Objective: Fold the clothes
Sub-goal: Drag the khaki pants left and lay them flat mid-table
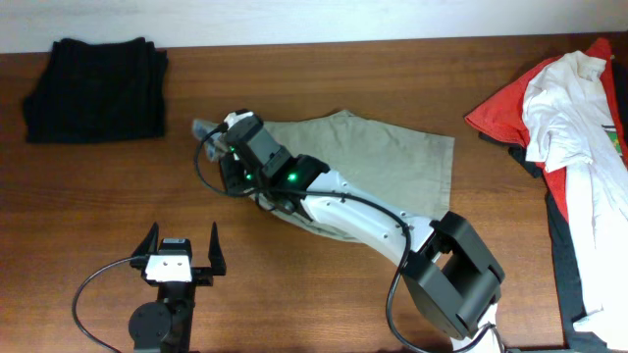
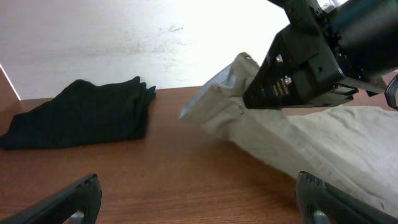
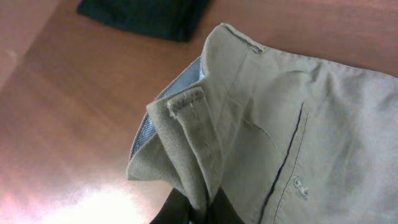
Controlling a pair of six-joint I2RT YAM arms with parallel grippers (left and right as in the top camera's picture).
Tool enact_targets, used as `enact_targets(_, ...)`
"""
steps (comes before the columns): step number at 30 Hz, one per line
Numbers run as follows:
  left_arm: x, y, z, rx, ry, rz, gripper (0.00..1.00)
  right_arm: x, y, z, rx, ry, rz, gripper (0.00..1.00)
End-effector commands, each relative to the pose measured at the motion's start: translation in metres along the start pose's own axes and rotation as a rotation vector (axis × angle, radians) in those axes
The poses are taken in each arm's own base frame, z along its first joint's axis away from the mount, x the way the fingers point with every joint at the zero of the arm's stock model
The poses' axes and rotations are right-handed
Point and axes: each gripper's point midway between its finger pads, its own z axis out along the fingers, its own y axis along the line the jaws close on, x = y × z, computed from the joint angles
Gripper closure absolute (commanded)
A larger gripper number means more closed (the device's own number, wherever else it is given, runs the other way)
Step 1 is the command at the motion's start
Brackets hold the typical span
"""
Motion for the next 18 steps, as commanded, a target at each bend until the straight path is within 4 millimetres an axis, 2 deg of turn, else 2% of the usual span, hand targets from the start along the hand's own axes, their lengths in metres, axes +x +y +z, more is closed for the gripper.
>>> enact_targets(1, 0.003, 0.002, 0.0, -0.01, 0.005, 0.012, 0.01, -0.002, 0.034, -0.009, -0.082, -0.004, 0.008, 0.84)
enact_targets(3, 0.003, 0.002, 0.0, -0.01, 0.005, 0.012, 0.01, 0.001, 0.038, -0.009, -0.088, 0.001, 0.003, 0.85)
enact_targets(5, 0.003, 0.002, 0.0, -0.01, 0.005, 0.012, 0.01, 0.006, 0.045, -0.01, -0.12, 0.023, 0.004, 0.96)
enact_targets(10, 0.003, 0.002, 0.0, -0.01, 0.005, 0.012, 0.01, 0.009, 0.049, -0.011, -0.147, 0.042, 0.004, 0.95)
enact_targets(11, 0.003, 0.002, 0.0, -0.01, 0.005, 0.012, 0.01, 0.009, 0.049, -0.011, -0.146, 0.041, 0.004, 0.85)
enact_targets(12, 0.003, 0.002, 0.0, -0.01, 0.005, 0.012, 0.01, 0.008, 0.048, -0.01, -0.142, 0.039, 0.004, 0.65)
enact_targets(13, 0.003, 0.002, 0.0, -0.011, 0.005, 0.012, 0.01, 0.007, 0.046, -0.01, -0.137, 0.036, 0.006, 0.53)
enact_targets(14, 0.003, 0.002, 0.0, -0.01, 0.005, 0.012, 0.01, 0.006, 0.044, -0.01, -0.134, 0.035, 0.009, 0.46)
enact_targets(16, 0.003, 0.002, 0.0, -0.011, 0.005, 0.012, 0.01, 0.002, 0.038, -0.012, -0.127, 0.03, 0.016, 0.17)
enact_targets(18, 0.003, 0.002, 0.0, -0.01, 0.005, 0.012, 0.01, -0.003, 0.032, -0.015, -0.118, 0.024, 0.023, 0.13)
